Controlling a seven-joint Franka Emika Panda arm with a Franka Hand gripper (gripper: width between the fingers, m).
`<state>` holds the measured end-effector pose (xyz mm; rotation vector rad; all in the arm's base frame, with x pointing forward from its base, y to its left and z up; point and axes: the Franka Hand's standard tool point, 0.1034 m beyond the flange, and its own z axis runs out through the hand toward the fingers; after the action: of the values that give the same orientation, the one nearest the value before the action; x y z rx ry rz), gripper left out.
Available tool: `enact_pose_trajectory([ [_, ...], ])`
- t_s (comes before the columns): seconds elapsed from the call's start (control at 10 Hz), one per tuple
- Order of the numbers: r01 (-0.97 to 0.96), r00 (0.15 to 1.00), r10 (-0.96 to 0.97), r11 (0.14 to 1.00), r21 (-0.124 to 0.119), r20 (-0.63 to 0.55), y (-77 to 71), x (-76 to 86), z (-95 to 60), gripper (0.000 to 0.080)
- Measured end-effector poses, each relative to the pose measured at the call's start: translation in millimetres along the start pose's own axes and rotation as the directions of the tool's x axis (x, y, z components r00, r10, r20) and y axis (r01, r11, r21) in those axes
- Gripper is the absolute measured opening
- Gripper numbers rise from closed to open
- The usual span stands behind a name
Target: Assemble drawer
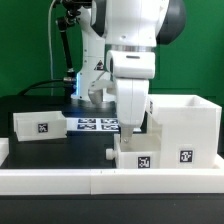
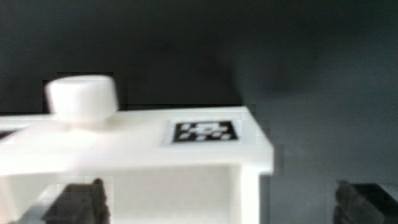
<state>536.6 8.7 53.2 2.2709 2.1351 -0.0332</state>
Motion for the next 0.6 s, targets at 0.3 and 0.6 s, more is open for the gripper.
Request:
enact_pose_trajectory([
  [0.3, 0.014, 1.000, -0.014, 1.000, 0.018, 0.012, 13.6, -20.0, -11.8, 0.0648],
  [0.6, 0.091, 0.996, -0.091, 0.995, 0.050, 0.009, 31.8, -35.2, 3.6, 0.0648],
])
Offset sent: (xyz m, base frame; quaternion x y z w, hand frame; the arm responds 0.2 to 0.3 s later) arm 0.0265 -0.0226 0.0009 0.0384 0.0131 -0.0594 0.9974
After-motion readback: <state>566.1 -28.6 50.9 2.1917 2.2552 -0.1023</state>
